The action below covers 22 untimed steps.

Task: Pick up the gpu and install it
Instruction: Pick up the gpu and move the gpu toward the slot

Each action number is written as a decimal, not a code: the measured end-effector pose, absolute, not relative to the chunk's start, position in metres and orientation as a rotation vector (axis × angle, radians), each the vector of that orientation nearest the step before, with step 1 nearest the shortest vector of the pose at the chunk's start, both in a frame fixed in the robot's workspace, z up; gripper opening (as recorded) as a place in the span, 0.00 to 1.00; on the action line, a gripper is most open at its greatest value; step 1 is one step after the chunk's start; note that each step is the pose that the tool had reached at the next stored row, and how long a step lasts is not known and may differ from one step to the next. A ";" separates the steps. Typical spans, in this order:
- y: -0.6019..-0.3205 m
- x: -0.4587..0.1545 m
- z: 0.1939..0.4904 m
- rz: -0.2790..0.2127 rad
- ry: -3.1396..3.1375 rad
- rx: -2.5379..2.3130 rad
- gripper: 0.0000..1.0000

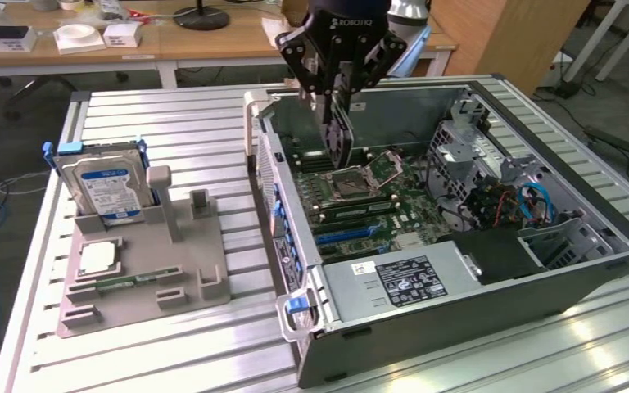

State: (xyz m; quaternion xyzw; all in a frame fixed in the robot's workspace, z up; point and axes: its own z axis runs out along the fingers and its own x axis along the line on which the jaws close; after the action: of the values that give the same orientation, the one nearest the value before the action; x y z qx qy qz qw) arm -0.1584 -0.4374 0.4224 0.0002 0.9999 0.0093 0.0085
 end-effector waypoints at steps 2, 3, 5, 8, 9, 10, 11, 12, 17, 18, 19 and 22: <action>-0.437 -0.156 0.422 0.029 3.124 0.001 0.26; -0.437 -0.155 0.422 0.029 3.124 0.001 0.26; -0.437 -0.152 0.422 0.029 3.124 0.001 0.26; -0.437 -0.148 0.422 0.029 3.124 0.001 0.26; -0.437 -0.147 0.422 0.029 3.124 0.001 0.26; -0.437 -0.146 0.422 0.029 3.124 0.000 0.26; -0.437 -0.146 0.422 0.029 3.124 0.001 0.26; -0.437 -0.144 0.421 0.029 3.124 0.001 0.26; -0.437 -0.138 0.421 0.029 3.124 0.001 0.26; -0.437 -0.137 0.421 0.029 3.124 0.001 0.26; -0.437 -0.136 0.421 0.029 3.124 0.001 0.26; -0.437 -0.132 0.420 0.029 3.124 0.001 0.26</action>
State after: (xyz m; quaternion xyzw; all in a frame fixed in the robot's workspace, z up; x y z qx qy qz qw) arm -0.1319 -0.4374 0.4203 0.0002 0.9999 0.0093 0.0085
